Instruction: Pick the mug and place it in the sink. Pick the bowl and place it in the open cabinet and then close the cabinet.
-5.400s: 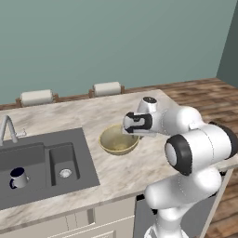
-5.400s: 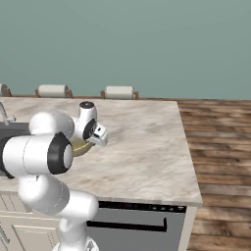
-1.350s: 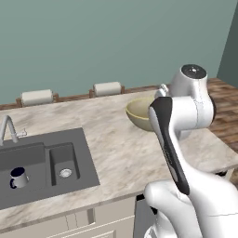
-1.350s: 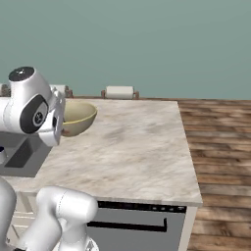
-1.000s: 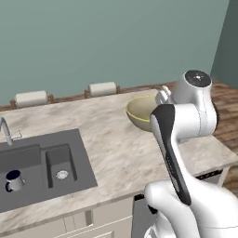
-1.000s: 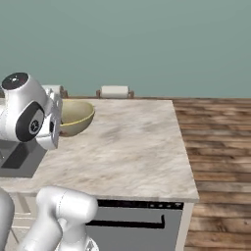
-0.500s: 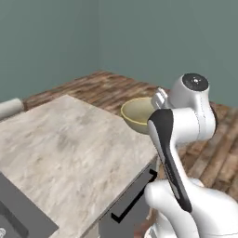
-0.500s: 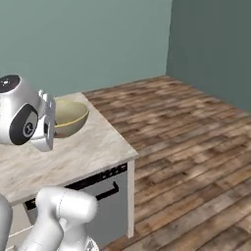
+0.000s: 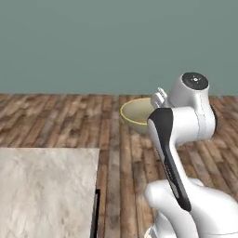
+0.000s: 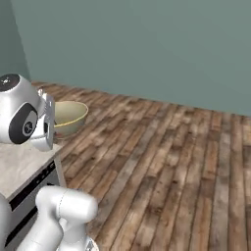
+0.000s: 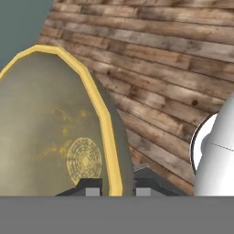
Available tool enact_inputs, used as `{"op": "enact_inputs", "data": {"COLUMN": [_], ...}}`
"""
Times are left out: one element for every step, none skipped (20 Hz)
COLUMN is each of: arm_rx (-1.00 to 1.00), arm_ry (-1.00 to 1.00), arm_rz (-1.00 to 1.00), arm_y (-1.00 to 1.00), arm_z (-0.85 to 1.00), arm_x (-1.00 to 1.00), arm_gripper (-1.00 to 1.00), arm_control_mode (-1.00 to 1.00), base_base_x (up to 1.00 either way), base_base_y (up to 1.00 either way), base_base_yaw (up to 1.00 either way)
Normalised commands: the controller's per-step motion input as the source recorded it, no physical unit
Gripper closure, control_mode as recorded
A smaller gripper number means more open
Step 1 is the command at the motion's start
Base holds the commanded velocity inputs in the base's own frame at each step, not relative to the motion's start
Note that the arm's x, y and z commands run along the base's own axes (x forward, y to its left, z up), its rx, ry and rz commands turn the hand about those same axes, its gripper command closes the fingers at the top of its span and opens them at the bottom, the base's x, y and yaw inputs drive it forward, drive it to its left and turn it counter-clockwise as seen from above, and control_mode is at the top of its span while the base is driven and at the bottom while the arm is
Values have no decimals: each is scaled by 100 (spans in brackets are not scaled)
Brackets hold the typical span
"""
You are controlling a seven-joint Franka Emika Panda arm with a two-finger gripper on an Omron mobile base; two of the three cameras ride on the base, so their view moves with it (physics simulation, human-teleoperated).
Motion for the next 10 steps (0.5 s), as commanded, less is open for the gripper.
{"op": "enact_inputs", "data": {"arm_rx": [0, 0, 0, 0, 0, 0, 0, 0, 0, 0], "arm_ry": [0, 0, 0, 0, 0, 0, 0, 0, 0, 0], "arm_rz": [0, 0, 0, 0, 0, 0, 0, 0, 0, 0], "arm_y": [0, 0, 0, 0, 0, 0, 0, 0, 0, 0], "arm_z": [0, 0, 0, 0, 0, 0, 0, 0, 0, 0], "arm_x": [0, 0, 0, 0, 0, 0, 0, 0, 0, 0], "arm_gripper": [100, 100, 100, 100, 100, 100, 100, 100, 100, 100], "arm_control_mode": [100, 100, 100, 100, 100, 100, 100, 100, 100, 100], "base_base_x": [0, 0, 0, 0, 0, 0, 0, 0, 0, 0], "base_base_y": [0, 0, 0, 0, 0, 0, 0, 0, 0, 0], "base_base_yaw": [-100, -100, -100, -100, -100, -100, -100, -100, -99, -100]}}
